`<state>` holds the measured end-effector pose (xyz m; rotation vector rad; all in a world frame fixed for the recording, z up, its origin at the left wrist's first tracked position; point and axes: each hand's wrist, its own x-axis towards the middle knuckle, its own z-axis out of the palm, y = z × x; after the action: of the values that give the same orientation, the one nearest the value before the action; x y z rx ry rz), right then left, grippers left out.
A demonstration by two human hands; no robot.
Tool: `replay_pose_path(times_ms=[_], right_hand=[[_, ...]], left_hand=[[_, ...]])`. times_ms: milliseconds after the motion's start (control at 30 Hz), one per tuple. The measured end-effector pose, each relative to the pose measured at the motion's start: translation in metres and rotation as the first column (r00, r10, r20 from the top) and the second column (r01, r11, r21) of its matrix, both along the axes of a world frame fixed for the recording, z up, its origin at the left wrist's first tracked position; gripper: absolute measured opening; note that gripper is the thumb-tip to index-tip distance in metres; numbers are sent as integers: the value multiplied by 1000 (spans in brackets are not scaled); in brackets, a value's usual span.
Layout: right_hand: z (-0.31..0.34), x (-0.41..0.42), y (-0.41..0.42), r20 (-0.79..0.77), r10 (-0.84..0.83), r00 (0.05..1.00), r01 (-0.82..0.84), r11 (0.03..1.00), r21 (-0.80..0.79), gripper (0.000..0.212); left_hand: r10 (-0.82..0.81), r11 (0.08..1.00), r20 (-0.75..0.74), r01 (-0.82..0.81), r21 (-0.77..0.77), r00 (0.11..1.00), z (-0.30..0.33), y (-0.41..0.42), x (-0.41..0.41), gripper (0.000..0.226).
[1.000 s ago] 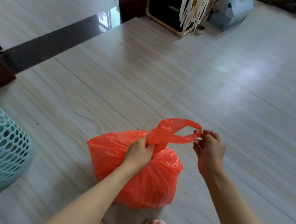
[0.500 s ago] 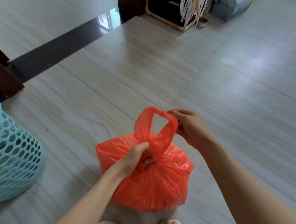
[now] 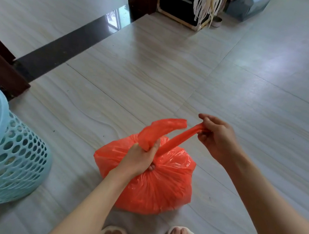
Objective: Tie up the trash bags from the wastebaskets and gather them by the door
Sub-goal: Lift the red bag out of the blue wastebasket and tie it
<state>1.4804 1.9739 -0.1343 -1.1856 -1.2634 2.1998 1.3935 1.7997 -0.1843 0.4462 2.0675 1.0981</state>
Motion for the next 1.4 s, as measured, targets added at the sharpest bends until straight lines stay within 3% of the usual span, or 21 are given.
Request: replay_pose_path(times_ms=[133,267,433,500,600,700,833,933,1000,1100,1200,1300,1400], right_hand=[[8,-1,-4,-50,-11,999,12,999,38,23],[9,7,-3,-93,39,995,-42,999,-30,18],[-3,30,-5,-151,114,982,-139,975,-173,17],[-6,37,-4,-198,110,974,-154,962,-226,17],[-7,41,-7,-259,149,954,-215,944,-251,45],[-7,45,-10,-304,200,931,-280,927,-248,51],[-19,55,-24,-251,441,862,-503,807,-308,43],[-32,64,-39,-106,682,724,-672,661,-333,7],[-43,66,-41,36,736,676,-697,655,-291,19],[-51,64,-38,146,657,740,-614,748,-253,23],[-55,61,-32,242,509,826,-479,860,-175,24],[-53,56,-30,365,490,791,-516,856,-31,23],[-51,54,-31,494,376,784,-520,832,193,21]], left_hand=[[-49,998,124,54,-31,991,7,6,-4,69],[-23,998,362,3,56,932,9,-5,-5,66],[-16,991,568,-62,119,823,8,-27,-14,47],[-47,984,612,-68,163,790,11,-30,-15,42],[-57,968,606,-104,227,793,15,-31,-15,32],[-60,945,608,-151,289,792,13,-31,-14,29],[16,860,702,-368,354,712,8,-32,-11,34],[56,766,804,-542,345,592,2,-29,-6,38],[6,731,861,-590,343,508,-1,-30,-1,38],[-45,710,893,-615,344,447,-8,-35,3,52],[-41,741,884,-579,340,466,-7,-35,8,52],[64,788,811,-528,317,582,-6,-27,13,30],[226,814,659,-510,277,717,-7,-22,15,39]])
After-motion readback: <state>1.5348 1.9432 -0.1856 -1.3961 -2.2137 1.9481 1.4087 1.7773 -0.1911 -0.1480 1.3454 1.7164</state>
